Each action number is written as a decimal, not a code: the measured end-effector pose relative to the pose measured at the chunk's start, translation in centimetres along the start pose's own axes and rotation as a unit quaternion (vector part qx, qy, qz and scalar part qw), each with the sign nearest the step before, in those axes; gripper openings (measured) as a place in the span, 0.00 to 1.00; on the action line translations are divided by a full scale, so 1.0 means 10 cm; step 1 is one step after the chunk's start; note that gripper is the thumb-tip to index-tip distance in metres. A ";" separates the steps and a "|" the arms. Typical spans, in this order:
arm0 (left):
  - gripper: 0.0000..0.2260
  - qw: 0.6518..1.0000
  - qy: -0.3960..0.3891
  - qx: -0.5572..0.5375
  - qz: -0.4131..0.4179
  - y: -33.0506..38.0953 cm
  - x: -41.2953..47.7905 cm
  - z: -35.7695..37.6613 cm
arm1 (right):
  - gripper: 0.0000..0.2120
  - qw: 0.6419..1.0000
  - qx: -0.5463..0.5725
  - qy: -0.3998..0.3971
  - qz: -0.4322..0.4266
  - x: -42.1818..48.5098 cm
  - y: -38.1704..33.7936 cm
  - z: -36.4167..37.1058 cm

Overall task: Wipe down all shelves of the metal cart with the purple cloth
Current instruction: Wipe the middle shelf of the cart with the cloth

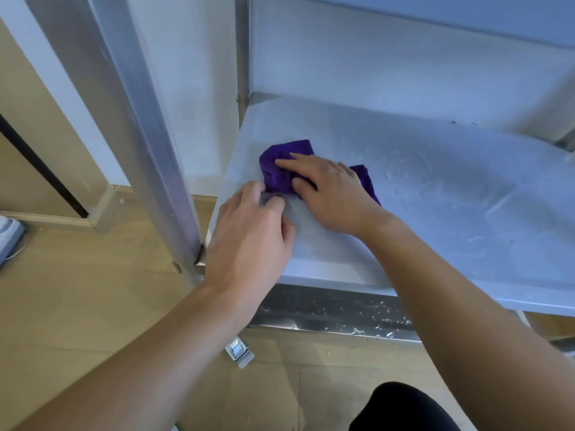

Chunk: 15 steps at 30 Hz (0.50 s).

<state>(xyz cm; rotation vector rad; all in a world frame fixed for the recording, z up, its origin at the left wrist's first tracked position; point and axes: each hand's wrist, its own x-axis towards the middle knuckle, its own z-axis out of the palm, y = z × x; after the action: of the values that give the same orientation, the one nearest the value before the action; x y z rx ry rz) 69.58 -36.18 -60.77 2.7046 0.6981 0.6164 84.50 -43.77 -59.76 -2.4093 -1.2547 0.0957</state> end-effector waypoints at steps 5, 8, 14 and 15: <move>0.12 1.000 -0.012 -0.010 -0.016 0.03 0.00 0.03 | 0.21 0.998 -0.024 0.028 0.052 0.54 0.04 0.06; 0.12 1.000 -0.013 -0.003 -0.014 0.04 -0.01 0.03 | 0.21 0.997 -0.030 0.021 0.073 0.87 0.10 0.04; 0.10 1.000 -0.015 -0.002 -0.007 0.02 -0.02 0.03 | 0.21 0.992 -0.032 0.016 0.121 1.34 0.24 -0.01; 0.10 1.000 -0.018 -0.002 -0.002 0.02 -0.01 0.04 | 0.21 0.991 -0.029 0.020 0.127 1.39 0.25 -0.01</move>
<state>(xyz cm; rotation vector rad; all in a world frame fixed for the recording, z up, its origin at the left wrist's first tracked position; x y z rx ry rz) 69.72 -36.45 -61.07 2.7033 0.6935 0.5665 94.70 -34.00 -58.83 -2.5984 -0.9393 0.0861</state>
